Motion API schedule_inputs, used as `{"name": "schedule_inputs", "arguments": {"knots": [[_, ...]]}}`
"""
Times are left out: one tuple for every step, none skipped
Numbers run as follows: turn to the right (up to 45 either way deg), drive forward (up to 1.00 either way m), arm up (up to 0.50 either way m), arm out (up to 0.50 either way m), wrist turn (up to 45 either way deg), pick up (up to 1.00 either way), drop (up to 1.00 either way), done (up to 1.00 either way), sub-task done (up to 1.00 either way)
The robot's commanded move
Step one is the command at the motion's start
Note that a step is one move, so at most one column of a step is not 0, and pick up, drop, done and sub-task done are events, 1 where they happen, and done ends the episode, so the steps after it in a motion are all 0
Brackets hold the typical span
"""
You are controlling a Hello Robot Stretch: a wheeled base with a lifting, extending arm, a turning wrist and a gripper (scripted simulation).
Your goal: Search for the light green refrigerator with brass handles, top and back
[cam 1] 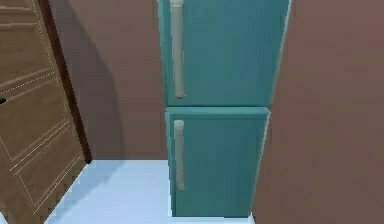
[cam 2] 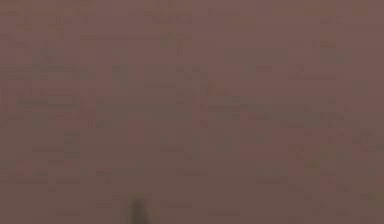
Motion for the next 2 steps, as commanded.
{"name": "schedule_inputs", "arguments": {"knots": [[0.0,0.35,0.0,0.0,0.0,0.0,0.0,0.0,0.0],[0.0,0.0,0.0,0.0,0.0,0.0,0.0,1.0,0.0]]}}
